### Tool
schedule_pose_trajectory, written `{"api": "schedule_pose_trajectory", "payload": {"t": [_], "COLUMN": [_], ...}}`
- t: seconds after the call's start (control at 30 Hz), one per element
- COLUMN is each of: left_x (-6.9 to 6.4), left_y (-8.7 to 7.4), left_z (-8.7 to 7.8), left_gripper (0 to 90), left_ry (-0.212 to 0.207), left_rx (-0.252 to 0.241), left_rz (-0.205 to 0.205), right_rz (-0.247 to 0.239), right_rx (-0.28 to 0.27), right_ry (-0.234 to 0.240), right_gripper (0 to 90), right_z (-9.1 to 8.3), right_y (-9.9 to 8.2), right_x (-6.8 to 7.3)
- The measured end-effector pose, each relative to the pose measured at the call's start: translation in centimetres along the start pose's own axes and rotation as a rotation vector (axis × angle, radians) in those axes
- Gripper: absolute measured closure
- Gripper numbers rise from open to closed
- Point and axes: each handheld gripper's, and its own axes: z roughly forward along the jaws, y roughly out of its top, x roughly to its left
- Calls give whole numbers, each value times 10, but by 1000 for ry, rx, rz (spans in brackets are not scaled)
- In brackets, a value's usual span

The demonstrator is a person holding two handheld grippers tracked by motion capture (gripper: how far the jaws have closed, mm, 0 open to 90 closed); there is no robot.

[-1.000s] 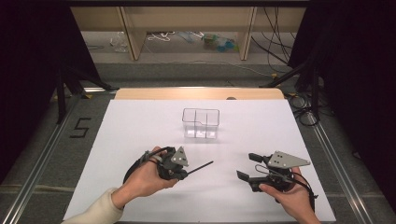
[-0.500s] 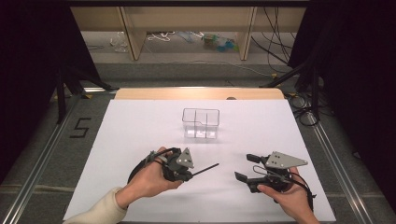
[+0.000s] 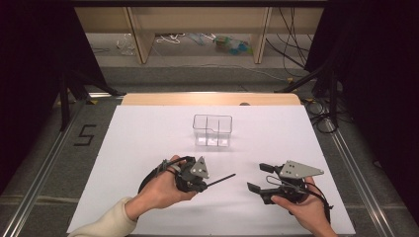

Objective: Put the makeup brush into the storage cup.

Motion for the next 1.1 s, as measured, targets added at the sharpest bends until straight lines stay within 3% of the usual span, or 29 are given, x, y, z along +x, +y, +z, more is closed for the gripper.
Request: {"api": "schedule_pose_trajectory", "payload": {"t": [0.17, 0.2, 0.3, 0.37, 0.67, 0.97, 1.0, 1.1], "left_x": [-1, -1, -3, -4, -6, -8, -9, -10], "left_y": [2, 3, 4, 5, 10, 14, 14, 15], "left_z": [0, 0, 0, 0, 2, 6, 7, 8], "left_gripper": [853, 853, 853, 853, 853, 852, 853, 853], "left_ry": [0, 0, -4, -7, -23, -32, -32, -36], "left_rx": [-4, 2, -8, -7, -7, -7, -9, -5], "left_rz": [12, 18, 14, 20, 36, 53, 52, 56], "right_rz": [3, 0, 0, -5, -3, -7, -2, -11], "right_rx": [6, 34, 14, 49, 26, 52, 16, 32], "right_ry": [1, -9, 10, -4, 12, 21, 46, 42], "right_gripper": [214, 214, 214, 214, 214, 216, 217, 219], "right_z": [0, -2, 3, 1, 4, 5, 9, 9], "right_y": [0, 1, 0, 1, 0, 1, 0, 0], "right_x": [0, 0, 1, 2, 3, 5, 5, 7]}}
